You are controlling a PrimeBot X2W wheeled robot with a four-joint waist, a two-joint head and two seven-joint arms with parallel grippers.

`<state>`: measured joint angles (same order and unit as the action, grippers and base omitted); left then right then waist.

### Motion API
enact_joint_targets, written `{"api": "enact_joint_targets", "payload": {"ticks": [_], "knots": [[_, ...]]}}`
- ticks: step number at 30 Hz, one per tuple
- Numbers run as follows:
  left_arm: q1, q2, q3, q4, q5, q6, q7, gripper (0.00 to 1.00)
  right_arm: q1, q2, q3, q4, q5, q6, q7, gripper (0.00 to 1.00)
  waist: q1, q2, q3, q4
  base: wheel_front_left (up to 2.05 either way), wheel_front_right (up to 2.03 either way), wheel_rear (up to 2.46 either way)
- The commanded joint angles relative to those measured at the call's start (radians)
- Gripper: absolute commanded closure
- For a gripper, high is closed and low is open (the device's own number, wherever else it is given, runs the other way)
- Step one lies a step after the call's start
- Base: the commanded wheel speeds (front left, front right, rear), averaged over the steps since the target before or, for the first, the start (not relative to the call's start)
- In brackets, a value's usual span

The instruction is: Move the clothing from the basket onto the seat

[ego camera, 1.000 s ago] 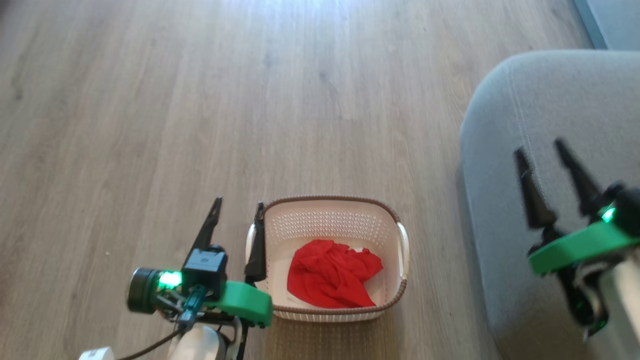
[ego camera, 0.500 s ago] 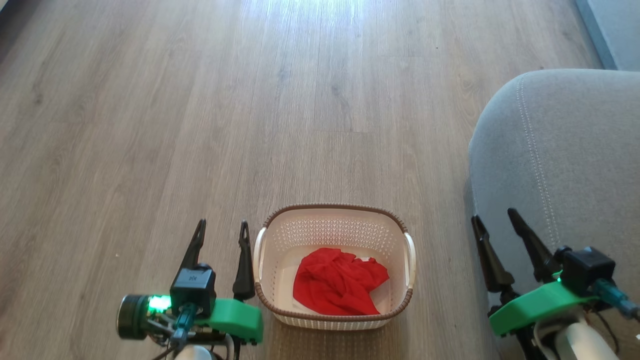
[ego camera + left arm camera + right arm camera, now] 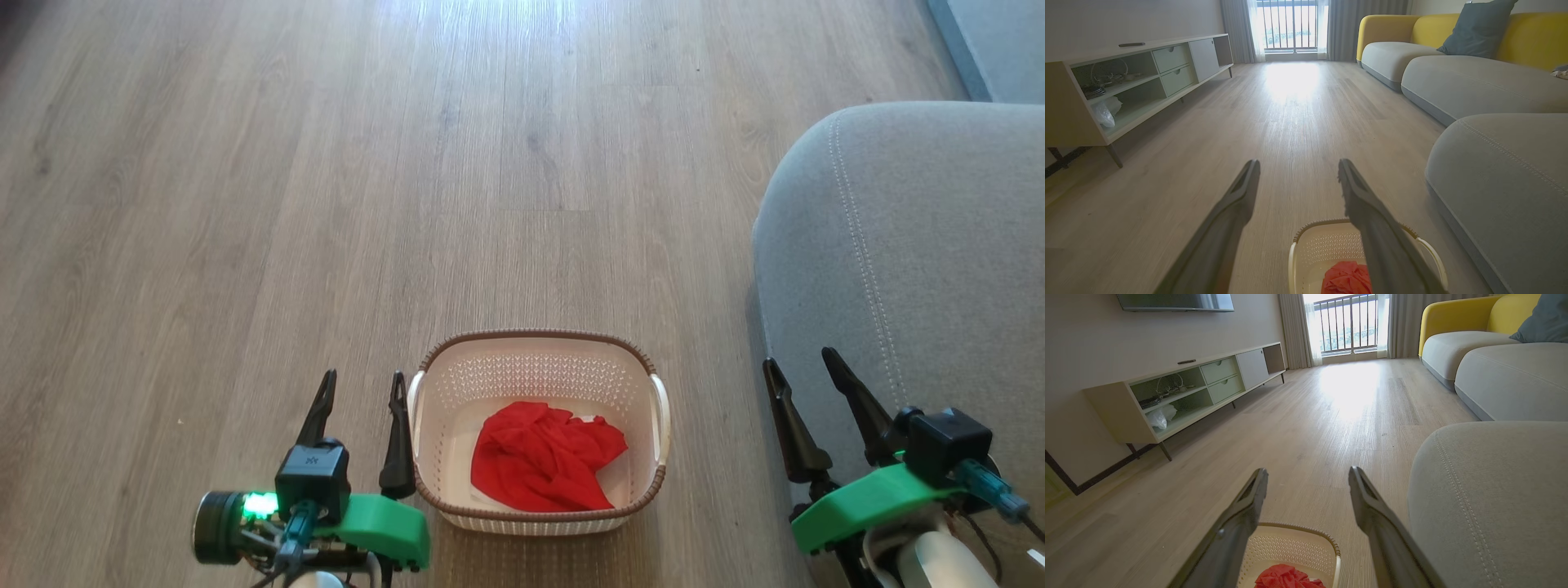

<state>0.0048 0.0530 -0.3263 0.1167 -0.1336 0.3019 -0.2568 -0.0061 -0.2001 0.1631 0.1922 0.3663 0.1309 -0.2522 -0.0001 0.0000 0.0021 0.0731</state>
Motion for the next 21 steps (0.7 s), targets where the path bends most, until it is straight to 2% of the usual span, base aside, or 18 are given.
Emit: {"api": "enact_joint_targets", "payload": {"ticks": [1, 14, 21], "knots": [[-0.035, -0.003, 0.029, -0.028, 0.0, -0.001, -0.005, 0.0, -0.022, -0.007, 0.012, -0.033, -0.005, 0.0, -0.01, 0.0, 0.0001, 0.0, 0.002, -0.002, 0.0, 0.0, 0.0], [-0.046, -0.003, 0.015, -0.023, -0.004, -0.002, -0.005, 0.0, -0.025, -0.008, 0.009, -0.041, 0.0, 0.0, -0.01, 0.0, 0.0001, 0.0, 0.017, -0.009, 0.0, 0.0, 0.0], [-0.08, -0.003, -0.017, -0.008, -0.015, -0.014, -0.005, 0.0, -0.049, -0.022, -0.025, -0.053, 0.022, 0.0, -0.01, 0.0, 0.0001, 0.0, 0.101, -0.035, 0.0, 0.0, 0.0]]}}
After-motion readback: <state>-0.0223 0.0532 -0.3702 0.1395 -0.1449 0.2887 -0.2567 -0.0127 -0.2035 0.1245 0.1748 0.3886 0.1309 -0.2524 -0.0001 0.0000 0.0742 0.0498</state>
